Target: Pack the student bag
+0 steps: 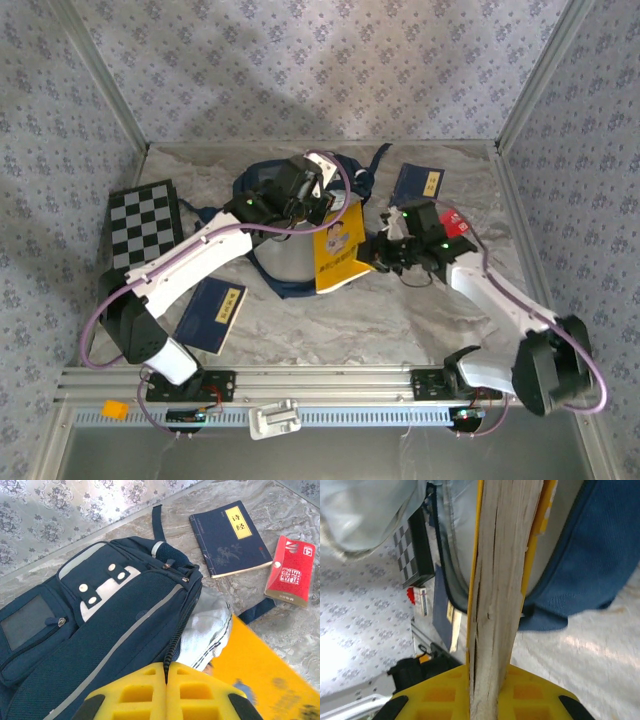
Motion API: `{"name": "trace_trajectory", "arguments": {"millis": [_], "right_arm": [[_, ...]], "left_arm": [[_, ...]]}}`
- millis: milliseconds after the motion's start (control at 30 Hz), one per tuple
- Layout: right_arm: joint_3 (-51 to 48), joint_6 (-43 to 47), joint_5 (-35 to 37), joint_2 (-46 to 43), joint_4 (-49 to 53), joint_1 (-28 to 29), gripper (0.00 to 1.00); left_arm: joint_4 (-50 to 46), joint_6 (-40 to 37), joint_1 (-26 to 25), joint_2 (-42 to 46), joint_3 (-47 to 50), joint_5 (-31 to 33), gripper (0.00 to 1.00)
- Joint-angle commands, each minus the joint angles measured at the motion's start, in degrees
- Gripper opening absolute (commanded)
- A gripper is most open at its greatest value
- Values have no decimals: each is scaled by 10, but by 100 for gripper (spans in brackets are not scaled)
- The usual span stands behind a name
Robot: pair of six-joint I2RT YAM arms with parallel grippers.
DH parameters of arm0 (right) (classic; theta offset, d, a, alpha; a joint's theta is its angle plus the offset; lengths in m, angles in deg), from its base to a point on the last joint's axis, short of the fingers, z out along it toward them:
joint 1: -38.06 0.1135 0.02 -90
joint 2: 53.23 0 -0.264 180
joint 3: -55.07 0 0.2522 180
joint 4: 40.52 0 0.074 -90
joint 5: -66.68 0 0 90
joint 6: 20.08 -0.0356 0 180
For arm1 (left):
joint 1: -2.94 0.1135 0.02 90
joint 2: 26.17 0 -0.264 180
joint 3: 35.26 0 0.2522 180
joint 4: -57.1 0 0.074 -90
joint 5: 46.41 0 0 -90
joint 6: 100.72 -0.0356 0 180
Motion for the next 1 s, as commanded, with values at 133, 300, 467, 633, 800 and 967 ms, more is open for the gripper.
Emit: {"name": "trace_trajectory", "arguments": {"millis": [133, 300, 467, 633, 800, 967], "right_arm": [[95, -30, 45, 173, -238, 38, 0], [137, -25, 76, 259, -293, 53, 0], [190, -18, 84, 359, -293, 48, 6], [210, -18, 85, 376, -301, 59, 11], [144, 0, 81, 322, -279, 76, 11], [94, -8, 53, 287, -265, 102, 11]], "left_arm": [[41, 8, -8, 39, -35, 26, 0], [40, 0, -7, 43, -32, 28, 0], [47, -8, -7, 42, -30, 30, 0], [52, -19, -7, 37, -23, 57, 0], [43, -37, -4, 30, -27, 89, 0], [55, -56, -2, 49, -8, 50, 0]]}}
